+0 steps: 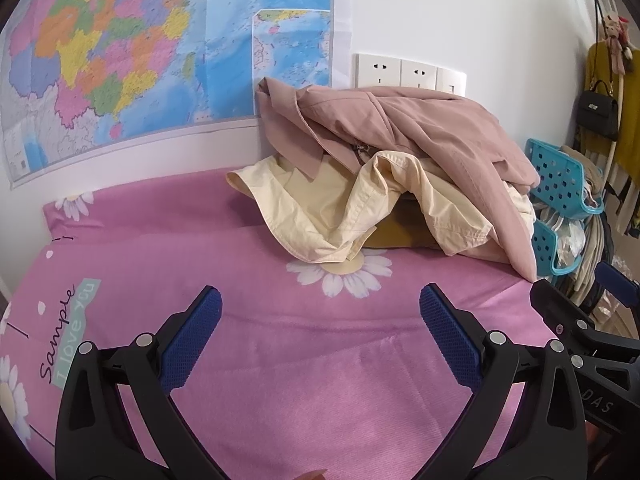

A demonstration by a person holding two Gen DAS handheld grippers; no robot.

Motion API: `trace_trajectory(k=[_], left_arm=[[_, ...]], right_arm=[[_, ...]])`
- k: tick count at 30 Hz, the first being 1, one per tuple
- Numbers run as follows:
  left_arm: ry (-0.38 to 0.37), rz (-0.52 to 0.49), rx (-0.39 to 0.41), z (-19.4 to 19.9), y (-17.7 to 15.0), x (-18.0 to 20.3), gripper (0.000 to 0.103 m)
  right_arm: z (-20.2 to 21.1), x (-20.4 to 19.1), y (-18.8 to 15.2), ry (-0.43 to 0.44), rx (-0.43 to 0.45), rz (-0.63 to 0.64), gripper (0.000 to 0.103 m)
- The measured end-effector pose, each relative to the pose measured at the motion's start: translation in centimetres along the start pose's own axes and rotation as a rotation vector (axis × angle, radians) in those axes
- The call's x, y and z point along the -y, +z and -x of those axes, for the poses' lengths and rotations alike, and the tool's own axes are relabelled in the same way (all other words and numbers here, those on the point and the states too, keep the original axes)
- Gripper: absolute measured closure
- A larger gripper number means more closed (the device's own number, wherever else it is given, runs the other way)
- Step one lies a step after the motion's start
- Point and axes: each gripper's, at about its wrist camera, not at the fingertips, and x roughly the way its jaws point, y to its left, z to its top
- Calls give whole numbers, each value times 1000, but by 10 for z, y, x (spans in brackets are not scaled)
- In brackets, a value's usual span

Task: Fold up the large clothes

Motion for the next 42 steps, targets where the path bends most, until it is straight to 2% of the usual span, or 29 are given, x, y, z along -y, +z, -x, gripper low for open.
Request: trace_trajectory(k=[42], left_arm=[[6,-14,-16,-1,-2,3,5]], right_arm=[[0,-1,-1,2,-4,0,6]])
